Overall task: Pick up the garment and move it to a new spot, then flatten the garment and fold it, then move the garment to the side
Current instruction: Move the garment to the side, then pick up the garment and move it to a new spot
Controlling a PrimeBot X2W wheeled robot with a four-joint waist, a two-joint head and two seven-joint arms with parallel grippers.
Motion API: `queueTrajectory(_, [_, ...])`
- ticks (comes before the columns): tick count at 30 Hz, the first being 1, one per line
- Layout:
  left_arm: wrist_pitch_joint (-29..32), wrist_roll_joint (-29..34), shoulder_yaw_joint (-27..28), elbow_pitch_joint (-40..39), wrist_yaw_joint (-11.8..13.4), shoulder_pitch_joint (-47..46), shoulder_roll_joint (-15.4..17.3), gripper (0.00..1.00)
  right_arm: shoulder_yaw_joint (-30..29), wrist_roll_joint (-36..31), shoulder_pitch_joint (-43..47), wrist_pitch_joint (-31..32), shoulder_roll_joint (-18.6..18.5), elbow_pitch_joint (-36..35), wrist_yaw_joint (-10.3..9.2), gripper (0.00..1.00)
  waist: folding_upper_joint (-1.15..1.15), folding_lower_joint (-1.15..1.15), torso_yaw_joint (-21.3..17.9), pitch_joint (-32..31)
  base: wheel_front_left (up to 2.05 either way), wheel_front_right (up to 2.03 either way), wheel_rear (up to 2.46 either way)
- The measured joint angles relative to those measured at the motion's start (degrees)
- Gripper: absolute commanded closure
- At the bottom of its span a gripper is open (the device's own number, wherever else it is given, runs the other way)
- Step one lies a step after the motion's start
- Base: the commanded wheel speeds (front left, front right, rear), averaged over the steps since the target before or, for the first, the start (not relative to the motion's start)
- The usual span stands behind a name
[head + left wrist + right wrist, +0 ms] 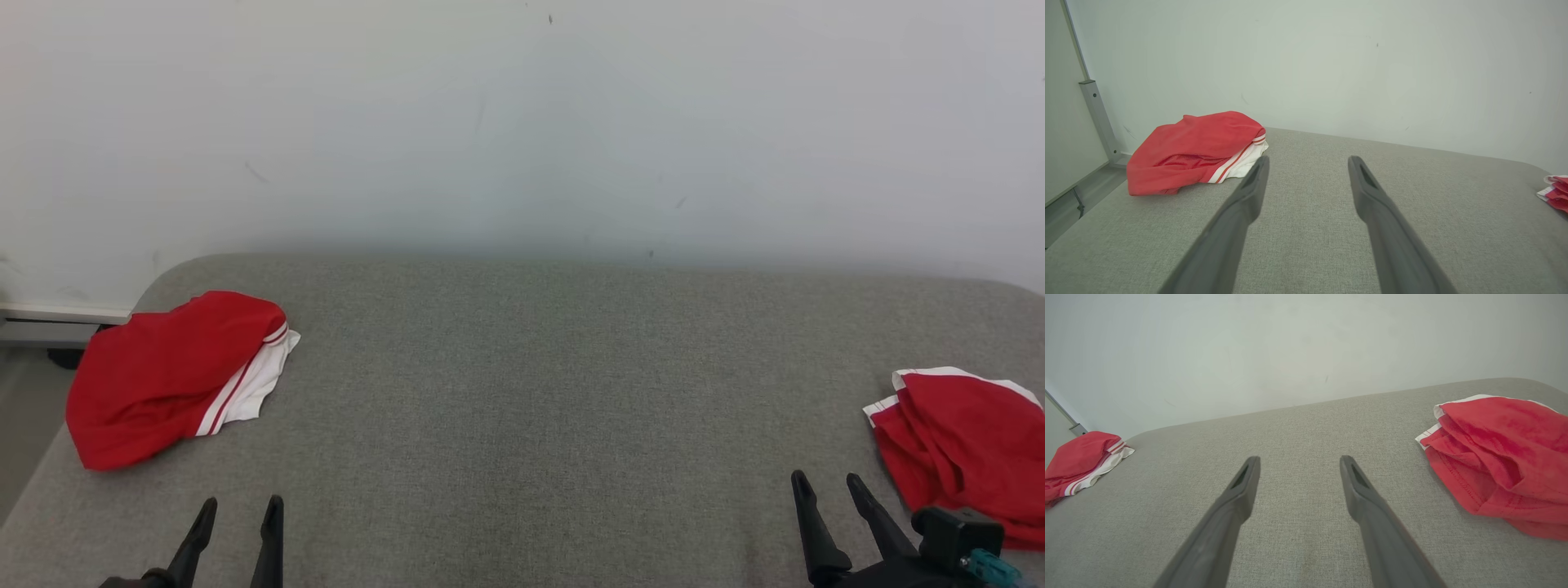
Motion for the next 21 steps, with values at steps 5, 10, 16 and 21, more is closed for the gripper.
queueTrajectory(5, [0.7,0.3,0.3,-0.2,0.0,0.3,-0.2,0.00,-0.3,0.0,0.1,0.0,0.0,0.0,-0.22,0.00,0.00,0.00,0.5,0.2,0.00,0.00,0.00])
queueTrajectory(10, [1.2,0.5,0.7,-0.6,0.0,1.1,-0.3,0.00,-0.6,0.0,0.1,0.0,0.0,0.0,-0.51,0.00,0.00,0.00,0.6,0.4,0.00,0.00,0.00])
queueTrajectory(16, [1.8,1.0,0.8,-1.1,0.0,1.1,-0.6,0.00,-0.6,0.0,0.2,0.0,0.0,0.0,-0.52,0.00,0.00,0.00,0.9,0.5,0.00,0.00,0.00])
queueTrajectory(21, [2.4,1.1,0.3,-1.4,0.0,0.9,-0.6,0.00,-1.0,0.0,0.3,0.0,0.0,-0.1,-0.87,0.00,0.00,0.00,1.6,0.5,0.00,0.00,0.00])
